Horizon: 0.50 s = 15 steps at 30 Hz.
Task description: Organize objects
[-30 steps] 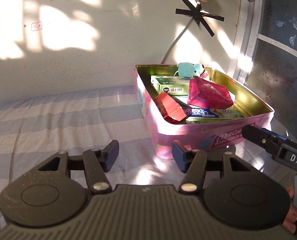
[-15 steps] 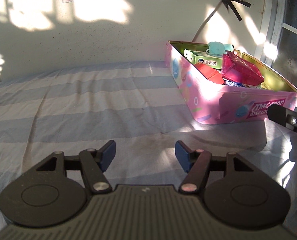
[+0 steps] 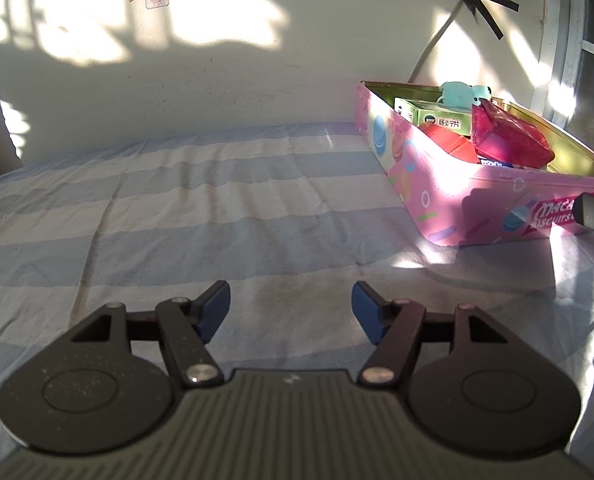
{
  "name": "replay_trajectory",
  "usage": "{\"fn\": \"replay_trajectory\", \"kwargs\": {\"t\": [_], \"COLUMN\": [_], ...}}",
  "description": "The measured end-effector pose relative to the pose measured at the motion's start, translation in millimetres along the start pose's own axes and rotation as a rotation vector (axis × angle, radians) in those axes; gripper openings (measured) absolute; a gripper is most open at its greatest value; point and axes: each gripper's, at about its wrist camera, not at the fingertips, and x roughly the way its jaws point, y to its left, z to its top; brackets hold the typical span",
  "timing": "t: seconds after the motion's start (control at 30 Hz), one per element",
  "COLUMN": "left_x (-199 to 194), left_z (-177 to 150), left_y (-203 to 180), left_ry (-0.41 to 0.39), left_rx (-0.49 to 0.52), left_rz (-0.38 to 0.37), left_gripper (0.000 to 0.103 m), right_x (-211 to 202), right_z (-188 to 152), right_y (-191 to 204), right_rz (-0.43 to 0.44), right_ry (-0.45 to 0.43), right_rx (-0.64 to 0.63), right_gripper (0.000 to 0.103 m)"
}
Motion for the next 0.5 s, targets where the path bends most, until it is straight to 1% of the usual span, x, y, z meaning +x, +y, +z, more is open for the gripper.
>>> {"fn": "replay_trajectory", "kwargs": {"t": [0.1, 0.2, 0.27, 0.3, 0.33, 0.4, 0.47, 0.5], "left_x": [1, 0, -2, -2, -3, -5, -8, -10], "left_z": [0, 1, 2, 3, 3, 5, 7, 8], "left_y": [-3, -4, -6, -7, -7, -8, -10, -11], "left_ry": [0.001, -0.004, -0.007, -0.006, -0.005, -0.008, -0.007, -0.008], "left_rx": [0.008, 0.012, 0.017, 0.018, 0.018, 0.016, 0.018, 0.022], "left_rz": [0.006, 0.013, 0.018, 0.019, 0.019, 0.019, 0.025, 0.024], "left_gripper": [0.070, 0.081, 0.082, 0.084, 0.089, 0.093, 0.096, 0.098], "right_x": [-1, -3, -4, -4, -5, -6, -9, -11], "right_z": [0, 1, 2, 2, 2, 4, 6, 7], "right_y": [-3, -5, -6, -5, -6, -6, -6, -5], "right_rz": [-0.008, -0.014, -0.017, -0.019, -0.019, -0.021, -0.022, -0.021], "right_ry": [-0.006, -0.015, -0.017, -0.016, -0.016, -0.018, -0.025, -0.028], "right_rx": [0.011, 0.018, 0.018, 0.016, 0.015, 0.016, 0.016, 0.013], "right_gripper": [0.079, 0.079, 0.080, 0.080, 0.081, 0.083, 0.089, 0.090]}}
